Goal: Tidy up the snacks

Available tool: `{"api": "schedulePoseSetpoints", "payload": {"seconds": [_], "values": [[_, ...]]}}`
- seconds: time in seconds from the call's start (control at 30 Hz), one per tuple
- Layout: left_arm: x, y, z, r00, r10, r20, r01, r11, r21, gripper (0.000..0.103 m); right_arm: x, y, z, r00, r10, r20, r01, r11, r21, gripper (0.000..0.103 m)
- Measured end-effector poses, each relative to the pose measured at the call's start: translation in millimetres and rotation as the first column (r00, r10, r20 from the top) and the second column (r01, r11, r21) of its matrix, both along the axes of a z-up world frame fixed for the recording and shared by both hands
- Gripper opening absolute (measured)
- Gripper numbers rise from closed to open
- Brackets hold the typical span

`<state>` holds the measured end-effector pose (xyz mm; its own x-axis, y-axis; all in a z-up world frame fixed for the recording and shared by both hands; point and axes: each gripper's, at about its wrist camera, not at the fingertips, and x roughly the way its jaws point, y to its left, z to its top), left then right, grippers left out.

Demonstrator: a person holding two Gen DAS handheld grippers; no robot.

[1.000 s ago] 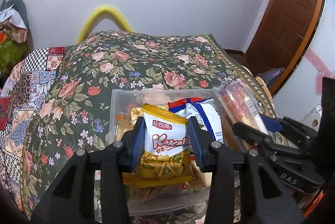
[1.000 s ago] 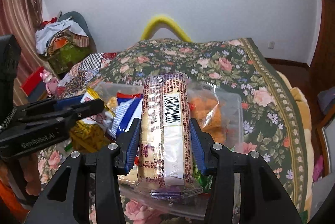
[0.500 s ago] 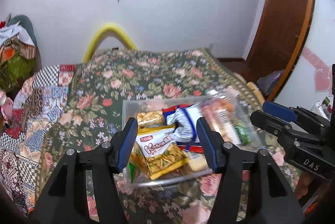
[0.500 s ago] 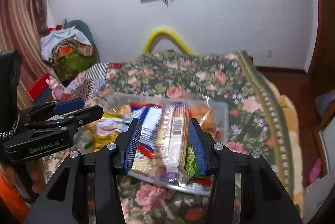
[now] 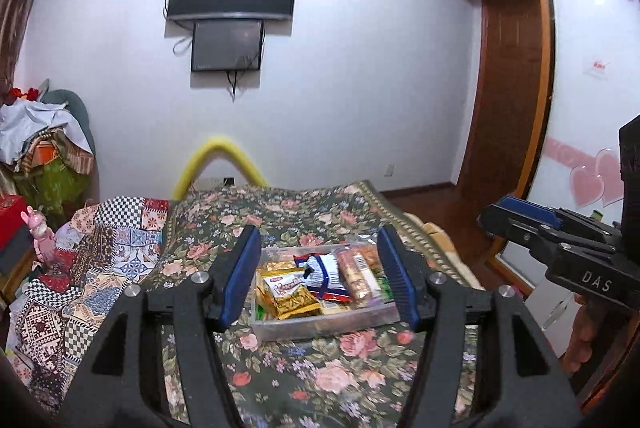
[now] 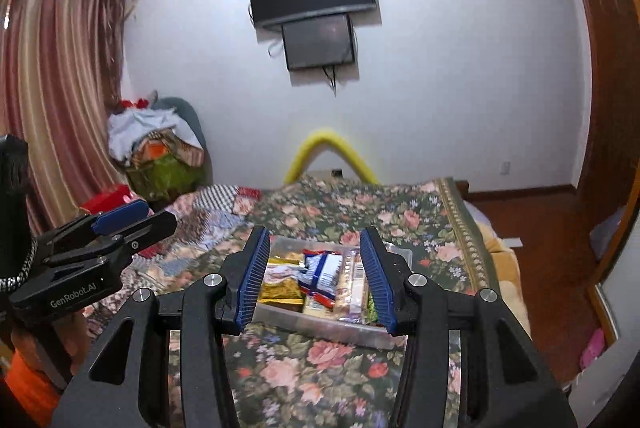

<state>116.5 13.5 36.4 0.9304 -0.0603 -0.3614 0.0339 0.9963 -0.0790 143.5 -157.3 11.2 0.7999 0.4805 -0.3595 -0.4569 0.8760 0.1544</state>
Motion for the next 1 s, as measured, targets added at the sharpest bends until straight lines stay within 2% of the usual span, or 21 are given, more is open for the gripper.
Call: {"api": "schedulePoseSetpoints", "payload": {"seconds": [0.13, 0.27, 0.47, 0.57, 1.0], "values": [[-31, -7, 5, 0.999, 0.013, 0.048, -0.013, 1.000, 0.012, 0.074, -27, -4, 5, 1.000, -0.010, 0.030, 0.009, 1.000, 0.022, 0.062], [-51, -10, 6, 0.997, 0.023, 0.071, -0.024, 1.000, 0.015, 0.089, -42, 1, 4, 0.999, -0.019, 0.044, 0.018, 1.000, 0.015, 0.074], [-62, -12, 4, 0.995, 0.049, 0.089, -0.051, 0.998, 0.026, 0.101, -52, 5, -1, 0.998, -0.039, 0.050, 0.039, 0.999, 0.007, 0.088], [-65, -11, 1, 0.995, 0.051, 0.080, -0.053, 0.998, 0.018, 0.102, -53, 5, -2, 0.996, -0.067, 0.063, 0.067, 0.998, 0.002, 0.102], [-71, -13, 0, 0.995, 0.052, 0.084, -0.054, 0.998, 0.026, 0.103, -65, 3, -9, 0.994, -0.079, 0.075, 0.081, 0.997, -0.012, 0.103]]}}
